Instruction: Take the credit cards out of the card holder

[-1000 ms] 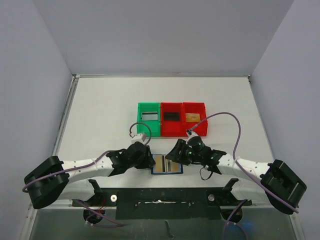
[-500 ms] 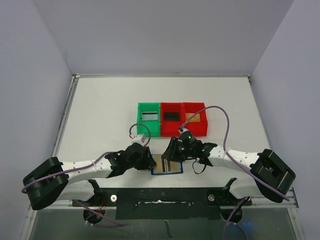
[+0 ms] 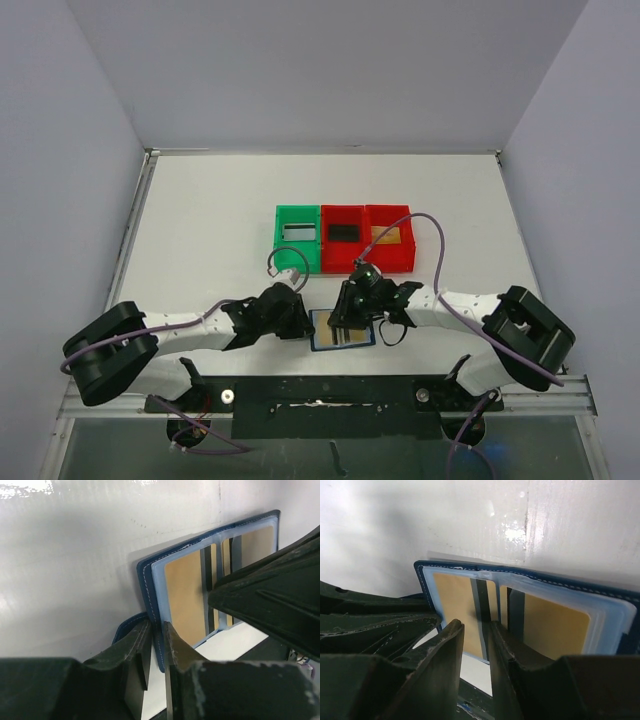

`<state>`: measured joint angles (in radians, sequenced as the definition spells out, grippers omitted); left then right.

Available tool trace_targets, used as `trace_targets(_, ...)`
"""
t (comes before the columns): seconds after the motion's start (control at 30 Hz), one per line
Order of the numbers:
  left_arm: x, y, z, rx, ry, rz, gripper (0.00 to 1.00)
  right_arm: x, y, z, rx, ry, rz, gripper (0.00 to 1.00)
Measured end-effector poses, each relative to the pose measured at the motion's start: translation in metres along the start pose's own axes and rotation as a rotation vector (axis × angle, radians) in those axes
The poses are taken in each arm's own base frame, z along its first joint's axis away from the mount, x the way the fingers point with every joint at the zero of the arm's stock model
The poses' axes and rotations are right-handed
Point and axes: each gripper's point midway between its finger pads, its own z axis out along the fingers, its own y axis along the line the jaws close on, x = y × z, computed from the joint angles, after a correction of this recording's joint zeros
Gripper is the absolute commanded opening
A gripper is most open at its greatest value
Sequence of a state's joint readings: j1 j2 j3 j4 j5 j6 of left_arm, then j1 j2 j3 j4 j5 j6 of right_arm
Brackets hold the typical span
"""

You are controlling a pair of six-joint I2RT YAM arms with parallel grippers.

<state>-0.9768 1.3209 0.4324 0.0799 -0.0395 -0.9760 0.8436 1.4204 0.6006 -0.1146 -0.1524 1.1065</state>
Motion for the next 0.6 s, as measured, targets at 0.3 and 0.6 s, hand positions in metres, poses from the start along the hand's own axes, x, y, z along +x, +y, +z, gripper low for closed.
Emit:
trace_targets(0.3, -0.003, -0.008, 0.01, -0.014, 0.019, 0.001, 0.05, 0.001, -0.006, 0.001, 0.076, 0.006, -0.006, 0.31)
trace_targets(0.6, -0.003, -0.008, 0.011, -0.02, 0.023, 0.001, 0.0, -0.01, -0.004, -0.016, 0.139, -0.034, -0.046, 0.34)
